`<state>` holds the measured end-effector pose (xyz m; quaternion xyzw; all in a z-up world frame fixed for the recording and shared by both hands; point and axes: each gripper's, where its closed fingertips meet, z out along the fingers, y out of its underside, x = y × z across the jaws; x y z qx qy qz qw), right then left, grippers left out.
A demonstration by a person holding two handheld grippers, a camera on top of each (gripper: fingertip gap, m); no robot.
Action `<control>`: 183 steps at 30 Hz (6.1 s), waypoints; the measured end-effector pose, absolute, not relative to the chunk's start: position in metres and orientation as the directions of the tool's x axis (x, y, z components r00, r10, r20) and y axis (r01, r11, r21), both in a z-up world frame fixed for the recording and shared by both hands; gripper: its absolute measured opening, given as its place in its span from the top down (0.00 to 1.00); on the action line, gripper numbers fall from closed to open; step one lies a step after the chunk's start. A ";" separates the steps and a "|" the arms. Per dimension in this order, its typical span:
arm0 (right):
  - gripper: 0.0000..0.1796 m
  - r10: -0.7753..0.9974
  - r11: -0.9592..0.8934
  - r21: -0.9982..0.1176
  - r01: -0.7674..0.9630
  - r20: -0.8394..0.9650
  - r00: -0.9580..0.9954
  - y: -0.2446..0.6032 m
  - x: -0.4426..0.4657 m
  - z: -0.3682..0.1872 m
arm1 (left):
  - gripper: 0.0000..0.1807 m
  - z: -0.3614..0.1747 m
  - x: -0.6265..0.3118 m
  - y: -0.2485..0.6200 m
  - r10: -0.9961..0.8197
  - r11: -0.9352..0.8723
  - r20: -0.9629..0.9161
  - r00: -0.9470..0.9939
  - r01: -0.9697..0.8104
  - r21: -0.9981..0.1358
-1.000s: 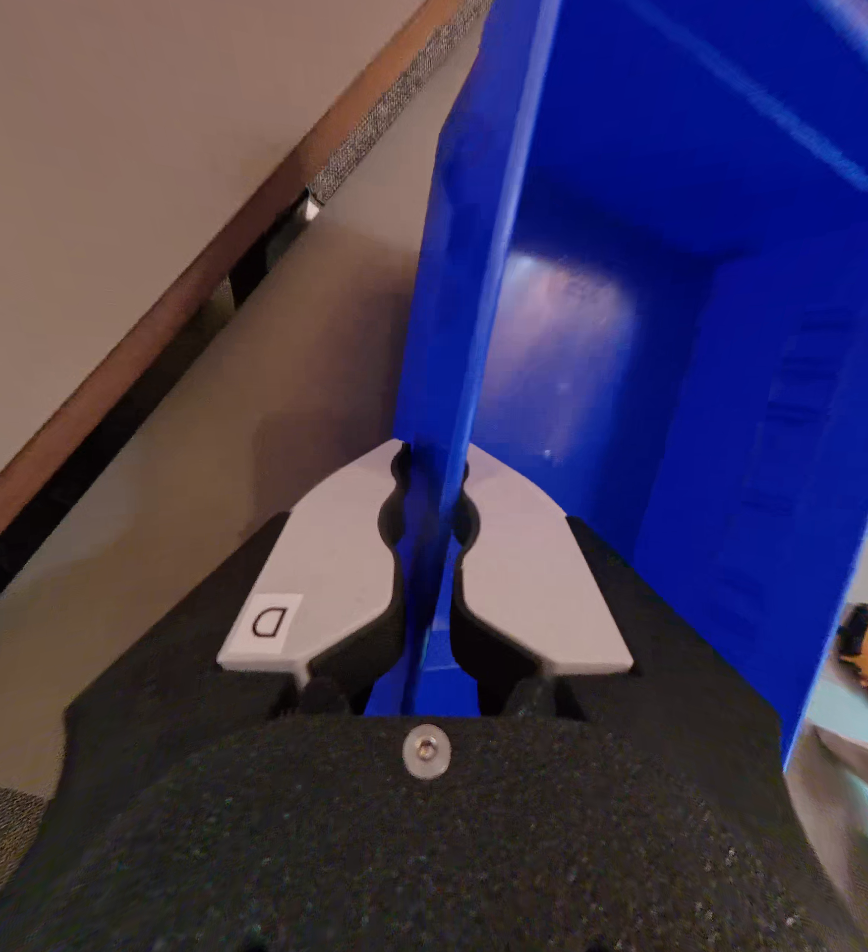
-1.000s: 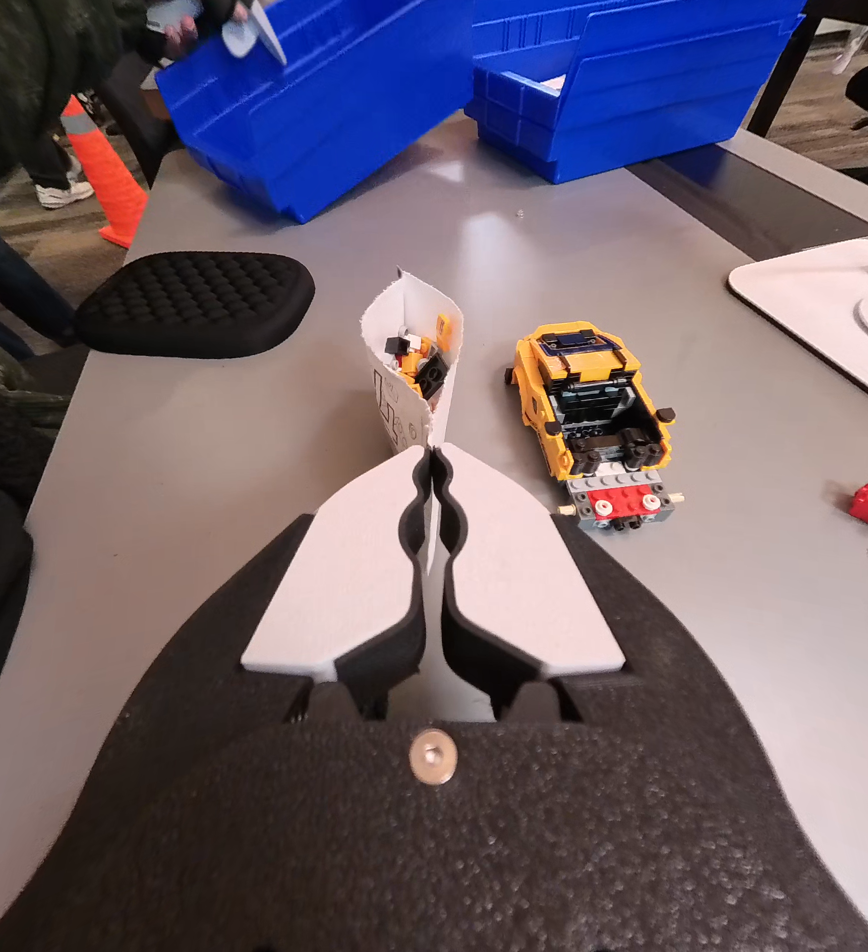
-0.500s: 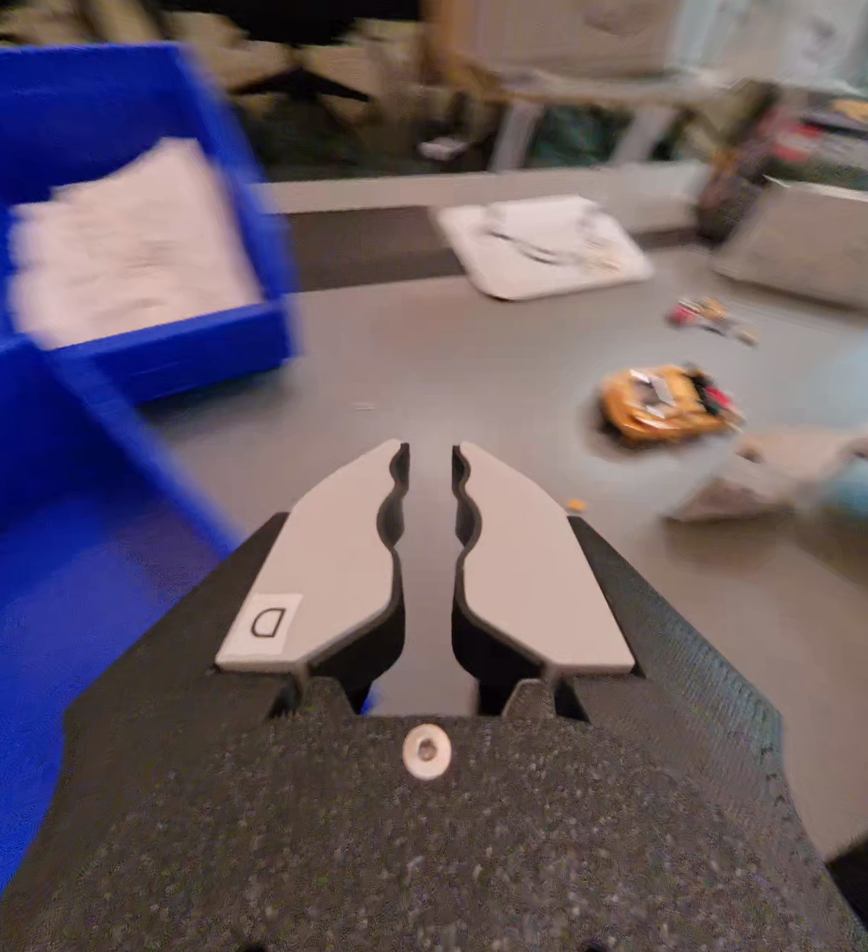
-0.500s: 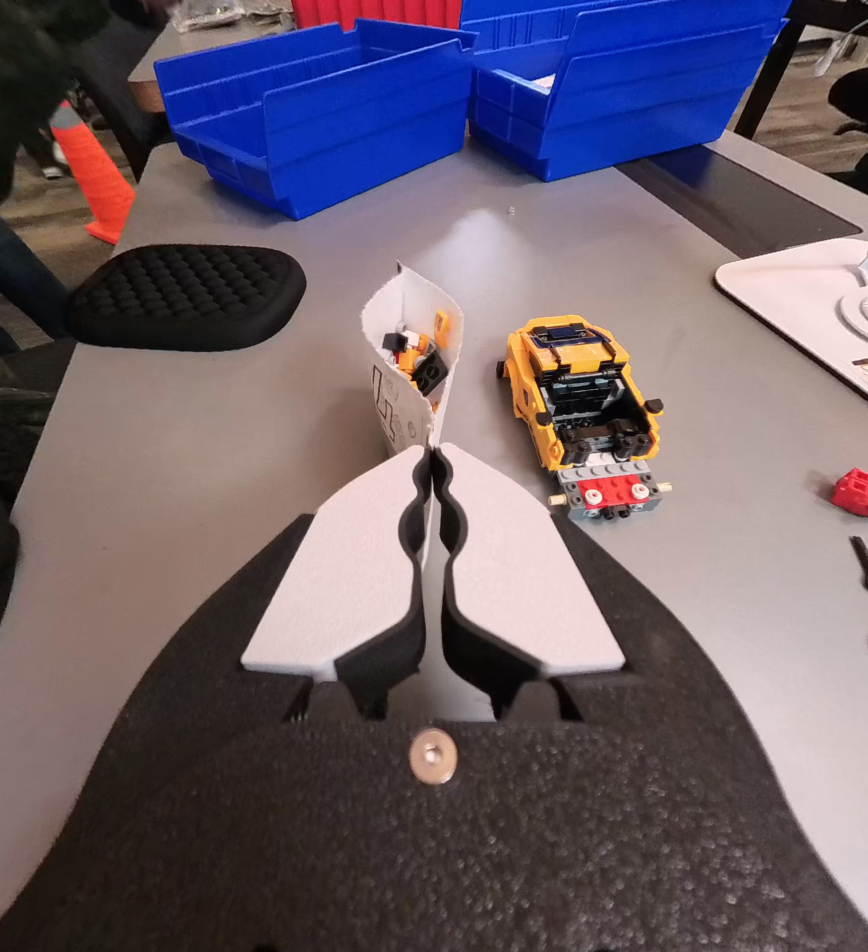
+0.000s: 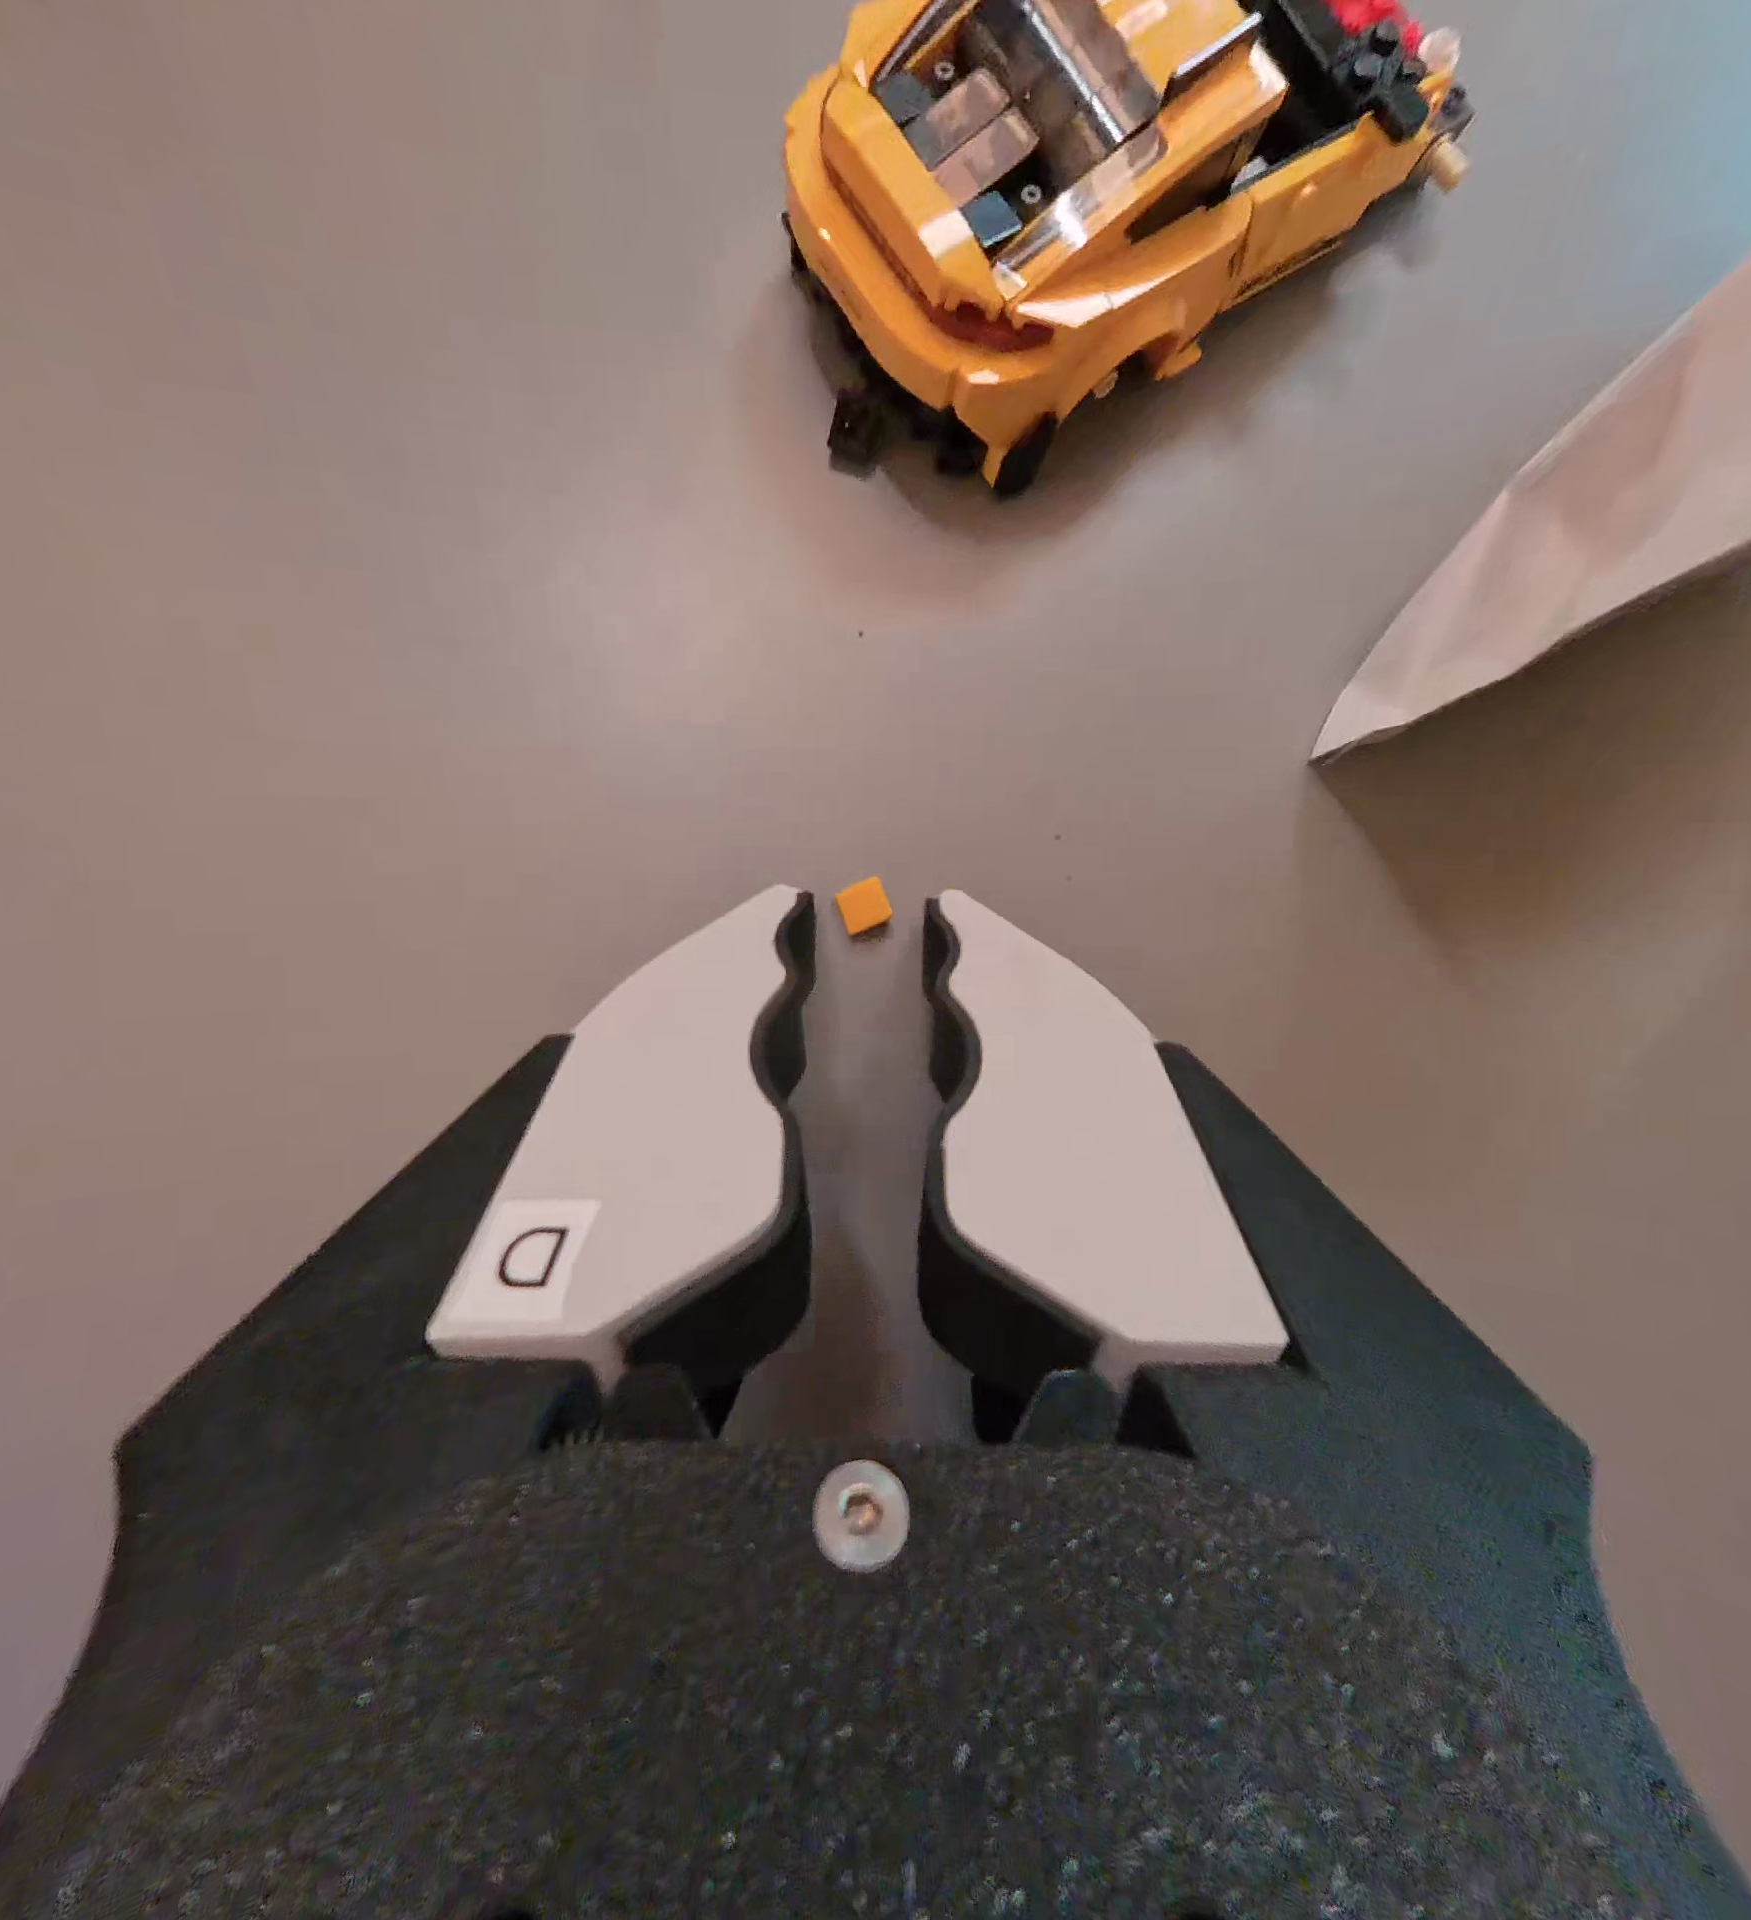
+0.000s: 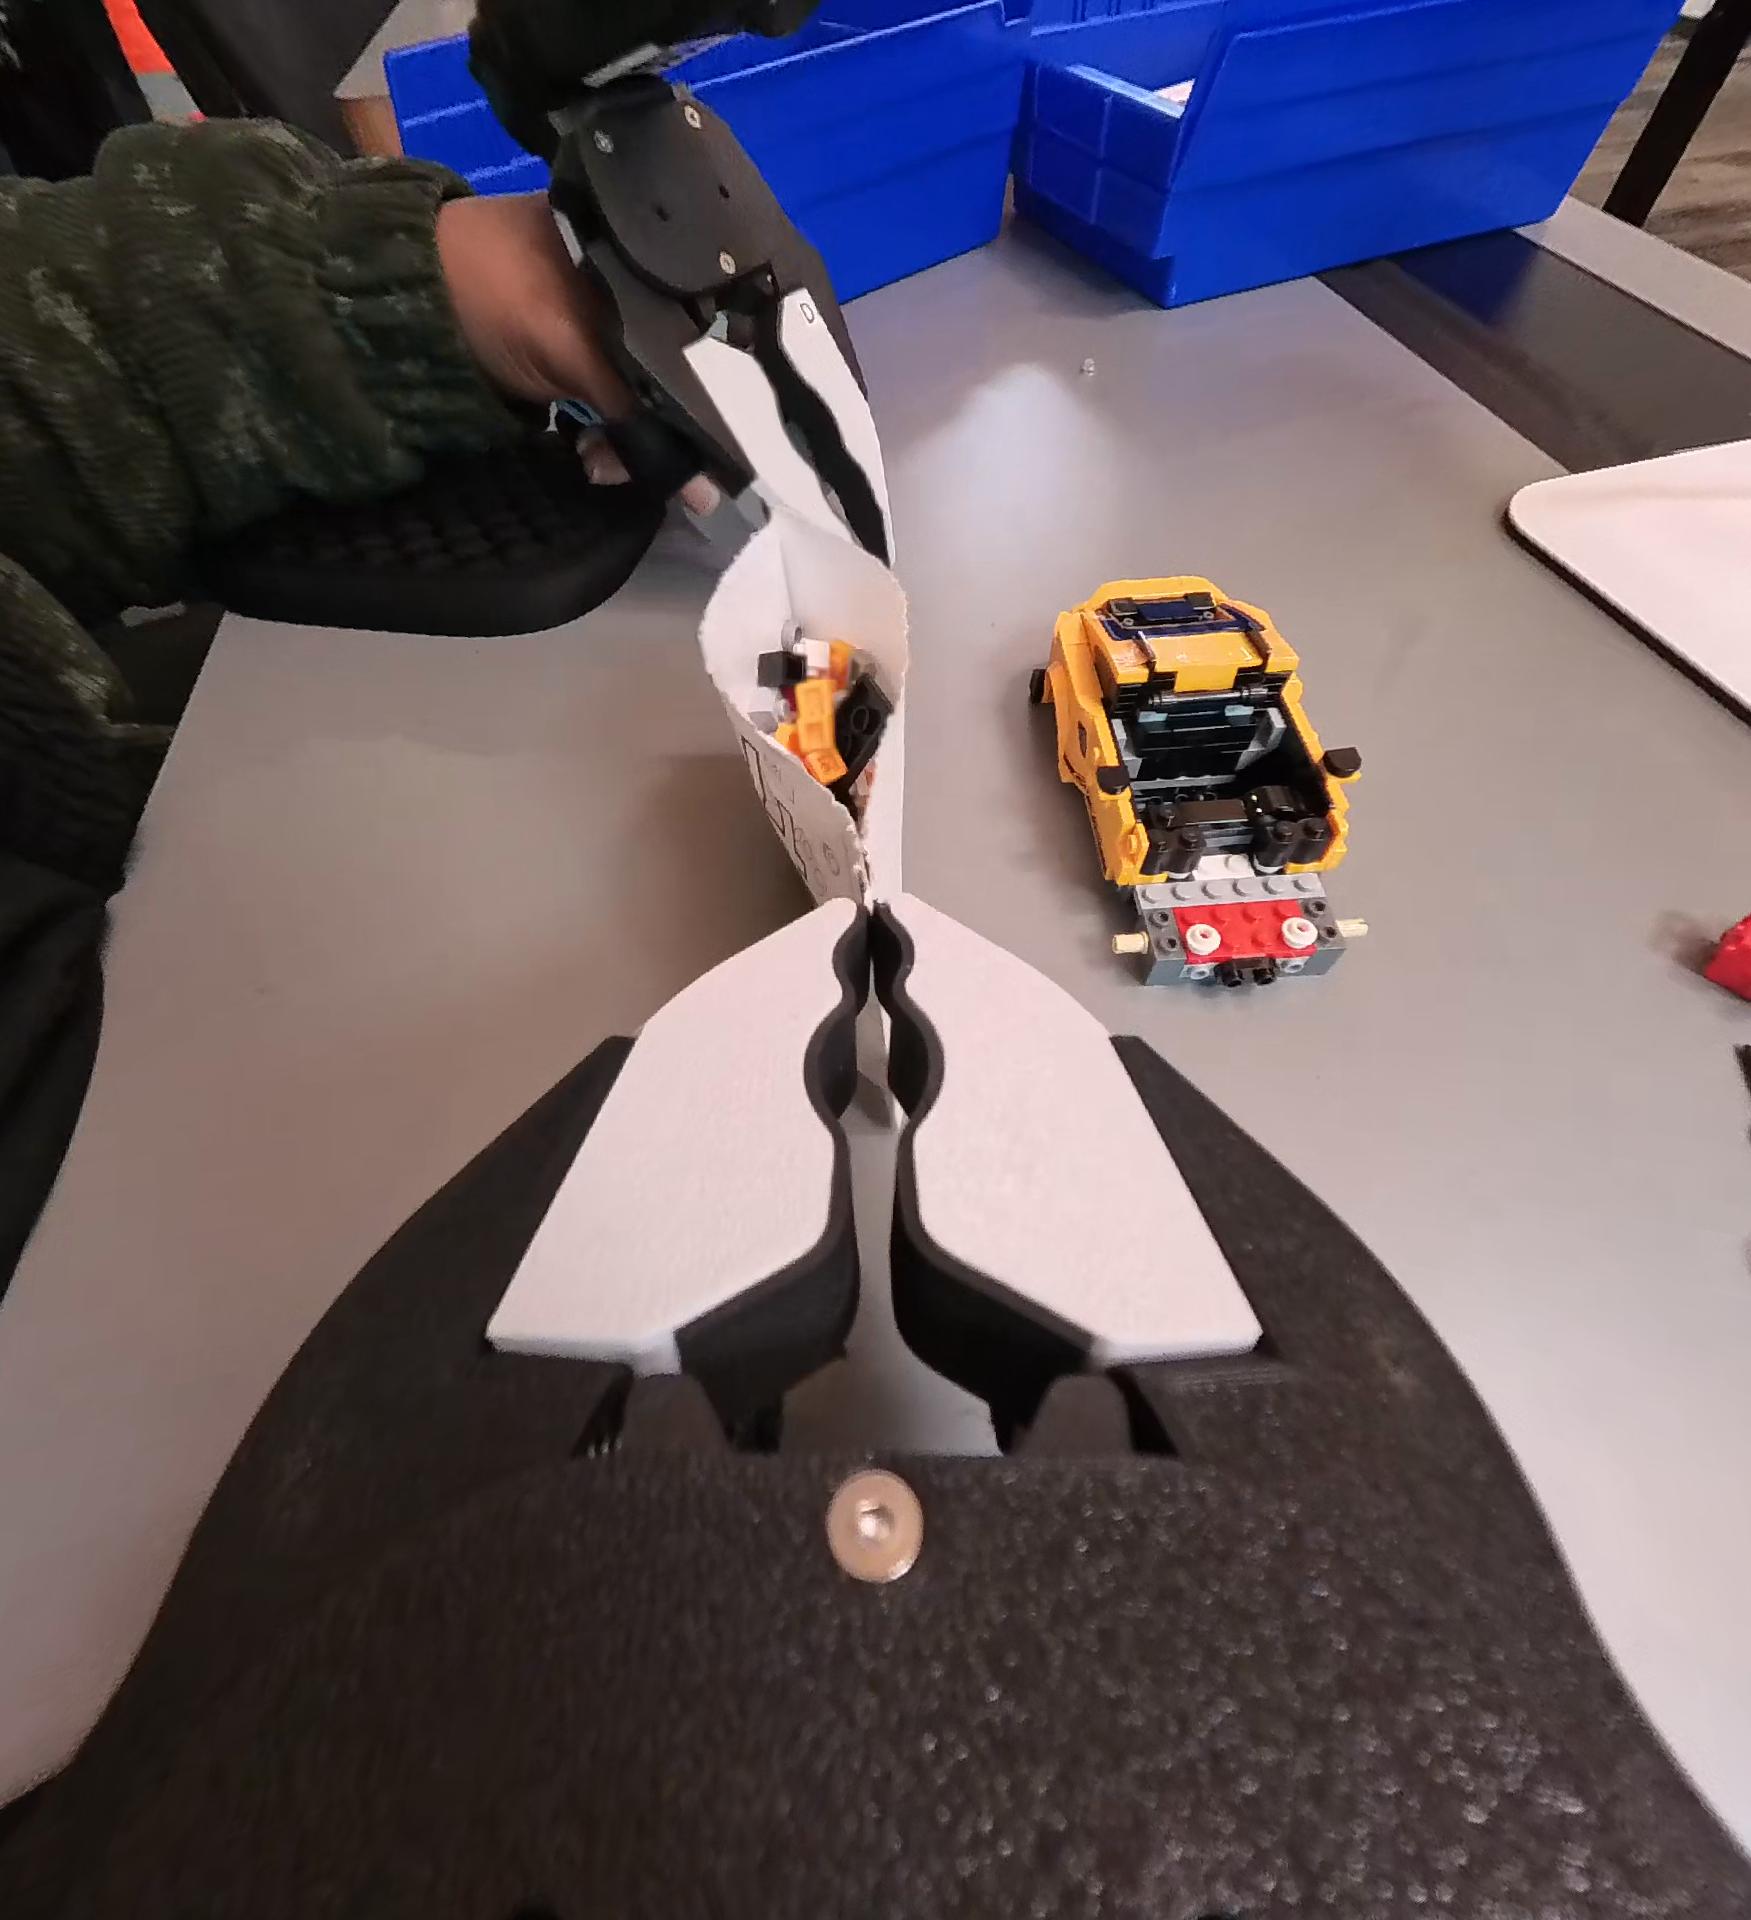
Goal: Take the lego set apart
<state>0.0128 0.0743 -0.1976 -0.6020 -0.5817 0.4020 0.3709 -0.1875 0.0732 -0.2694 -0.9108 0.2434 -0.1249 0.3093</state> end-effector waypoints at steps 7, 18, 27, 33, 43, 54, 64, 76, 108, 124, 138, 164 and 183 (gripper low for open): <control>1.00 0.998 -0.060 -0.915 0.398 -0.064 0.004 0.075 0.012 -0.198 | 0.96 -0.260 -0.176 0.075 -0.550 -0.642 0.047 0.834 -0.385 -0.663; 1.00 0.999 -0.045 -0.915 0.401 -0.050 -0.002 0.072 0.012 -0.198 | 0.95 -0.161 -0.052 0.056 -0.814 -0.341 0.067 0.578 -0.381 -0.859; 1.00 0.999 -0.048 -0.915 0.400 -0.054 -0.005 0.071 0.012 -0.198 | 0.87 -0.155 -0.073 0.070 -0.761 -0.322 0.038 0.648 -0.326 -0.889; 1.00 0.998 -0.051 -0.916 0.398 -0.060 -0.009 0.071 0.012 -0.198 | 0.85 -0.174 -0.219 0.134 -0.280 -0.404 -0.120 0.952 -0.230 -0.886; 1.00 0.997 -0.067 -0.917 0.393 -0.081 -0.020 0.069 0.013 -0.198 | 0.82 -0.259 -0.356 0.167 0.129 -0.683 -0.125 0.984 -0.004 -0.730; 1.00 0.995 -0.084 -0.918 0.388 -0.101 -0.024 0.070 0.013 -0.198 | 0.96 -0.267 -0.363 0.184 0.129 -0.691 -0.054 0.990 0.050 -0.721; 1.00 0.995 -0.081 -0.919 0.387 -0.095 -0.016 0.071 0.013 -0.198 | 0.96 -0.187 -0.214 0.164 -0.480 -0.411 0.027 0.877 -0.198 -0.890; 1.00 0.996 -0.071 -0.918 0.391 -0.086 -0.021 0.070 0.012 -0.199 | 0.92 -0.165 -0.042 0.068 -0.925 -0.141 -0.038 0.379 -0.432 -0.891; 1.00 0.987 0.133 -0.873 0.470 0.072 -0.146 0.069 0.026 -0.217 | 1.00 -0.173 -0.051 0.051 -0.930 -0.025 -0.183 0.319 -0.552 -0.833; 0.93 0.989 0.096 -0.842 0.530 0.022 -0.145 0.071 0.031 -0.231 | 0.88 -0.213 -0.060 0.045 -0.965 -0.154 0.010 0.262 -0.537 -0.829; 0.99 0.985 0.110 -0.848 0.519 0.023 -0.171 0.070 0.034 -0.229 | 0.99 -0.217 -0.059 0.045 -0.966 -0.132 -0.022 0.259 -0.561 -0.817; 1.00 0.979 0.114 -0.843 0.526 0.005 -0.205 0.065 0.035 -0.233 | 1.00 -0.207 -0.047 0.041 -0.973 -0.131 0.017 0.229 -0.494 -0.859; 1.00 0.979 0.104 -0.885 0.455 0.011 -0.202 0.070 0.038 -0.212 | 1.00 -0.183 -0.056 0.048 -0.965 -0.129 0.029 0.259 -0.378 -0.917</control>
